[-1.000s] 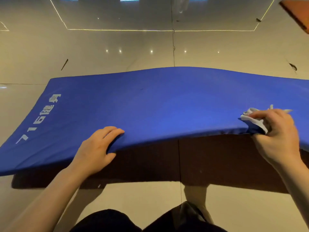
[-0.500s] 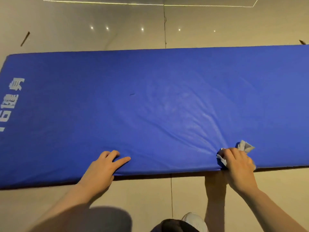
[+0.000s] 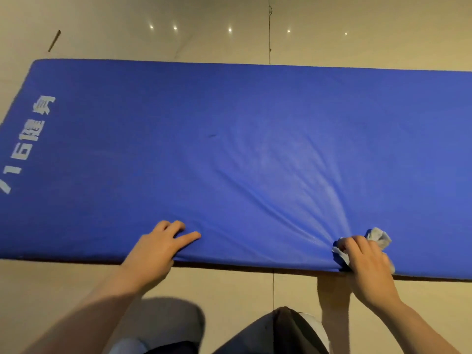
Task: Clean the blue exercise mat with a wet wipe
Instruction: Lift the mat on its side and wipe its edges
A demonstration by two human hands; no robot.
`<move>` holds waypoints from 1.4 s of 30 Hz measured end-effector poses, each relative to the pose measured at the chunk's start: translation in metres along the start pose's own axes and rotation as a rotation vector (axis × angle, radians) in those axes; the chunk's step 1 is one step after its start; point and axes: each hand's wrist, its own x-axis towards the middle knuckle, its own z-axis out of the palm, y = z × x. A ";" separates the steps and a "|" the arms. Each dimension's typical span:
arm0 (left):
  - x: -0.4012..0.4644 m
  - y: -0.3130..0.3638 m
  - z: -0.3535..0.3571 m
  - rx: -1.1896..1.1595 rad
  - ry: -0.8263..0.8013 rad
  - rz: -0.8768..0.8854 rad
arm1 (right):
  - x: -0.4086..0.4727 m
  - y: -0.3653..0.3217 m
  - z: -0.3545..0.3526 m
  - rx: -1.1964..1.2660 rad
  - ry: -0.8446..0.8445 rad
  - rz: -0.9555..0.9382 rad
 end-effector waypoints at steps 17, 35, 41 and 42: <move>0.007 0.023 0.034 0.127 -0.080 -0.012 | 0.009 0.027 0.005 -0.141 -0.288 -0.111; 0.018 0.035 0.036 -0.047 -0.173 -0.097 | -0.021 0.011 0.020 0.133 -0.125 0.451; 0.000 0.032 0.006 -0.192 -0.241 -0.130 | -0.018 -0.018 0.018 0.205 -0.092 0.397; -0.003 0.033 0.000 -0.216 -0.254 -0.127 | -0.017 -0.024 0.013 0.232 -0.102 0.367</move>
